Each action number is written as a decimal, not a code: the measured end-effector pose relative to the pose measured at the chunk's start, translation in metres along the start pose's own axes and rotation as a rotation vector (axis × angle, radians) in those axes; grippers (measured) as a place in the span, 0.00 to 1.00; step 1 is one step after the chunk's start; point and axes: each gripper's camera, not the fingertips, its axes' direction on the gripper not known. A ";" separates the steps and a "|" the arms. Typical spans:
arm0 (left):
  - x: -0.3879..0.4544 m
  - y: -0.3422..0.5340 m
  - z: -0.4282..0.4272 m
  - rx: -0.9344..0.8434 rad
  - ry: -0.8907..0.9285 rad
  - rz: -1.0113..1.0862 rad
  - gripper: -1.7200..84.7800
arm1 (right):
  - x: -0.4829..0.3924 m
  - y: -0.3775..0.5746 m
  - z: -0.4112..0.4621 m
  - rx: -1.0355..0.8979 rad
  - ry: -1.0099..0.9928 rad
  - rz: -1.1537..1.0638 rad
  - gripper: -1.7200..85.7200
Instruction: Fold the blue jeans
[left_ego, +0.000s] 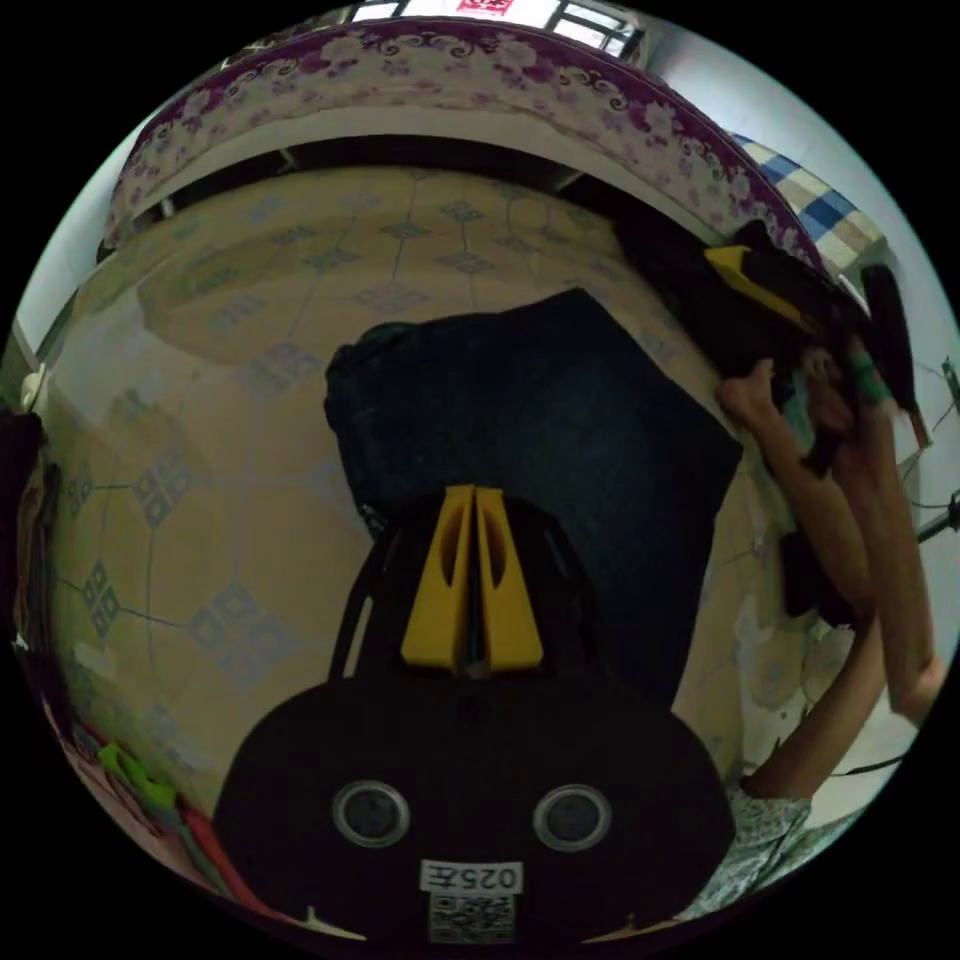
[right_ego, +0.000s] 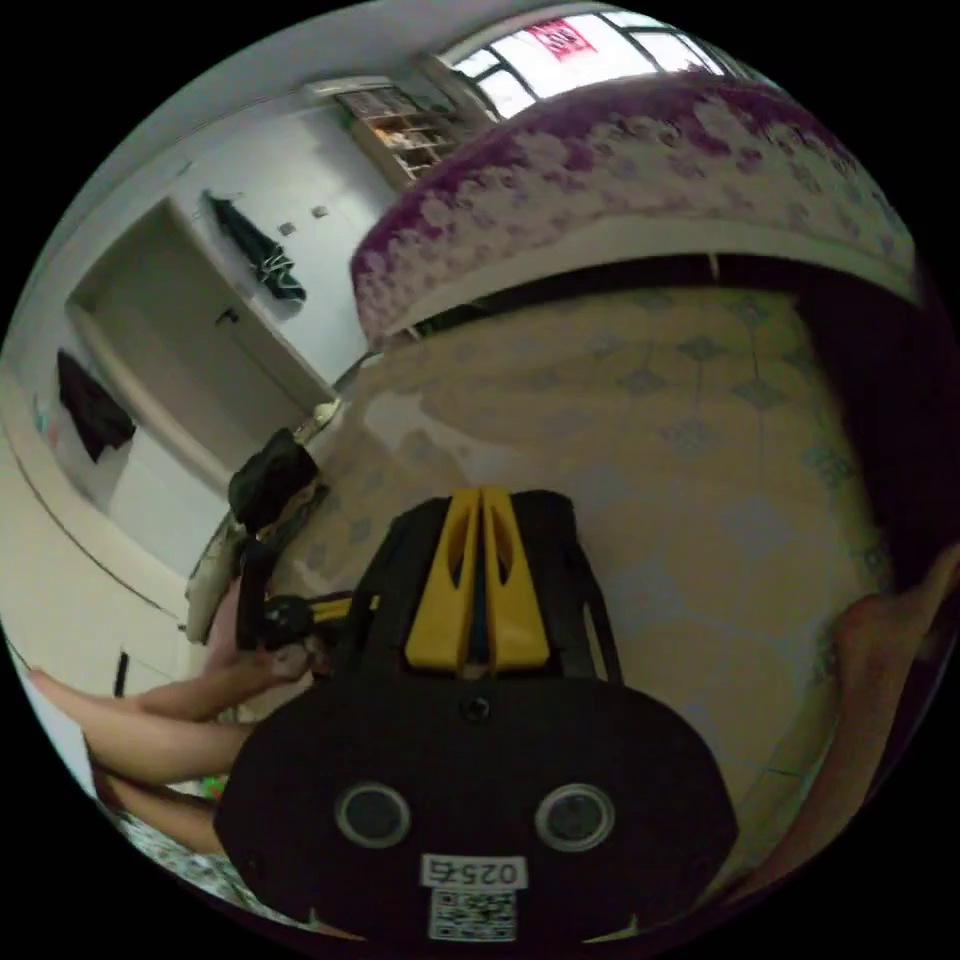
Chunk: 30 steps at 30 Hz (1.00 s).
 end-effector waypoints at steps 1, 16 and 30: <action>0.000 -0.002 -0.003 -0.003 0.003 -0.011 0.01 | -0.021 0.016 0.011 -0.049 0.033 -0.073 0.01; -0.051 -0.097 -0.058 0.011 -0.033 -0.015 0.01 | -0.020 0.067 -0.013 -0.040 0.075 0.029 0.01; -0.178 0.011 -0.159 0.038 0.474 -0.414 0.19 | 0.065 0.056 -0.029 -0.186 -0.061 0.120 0.23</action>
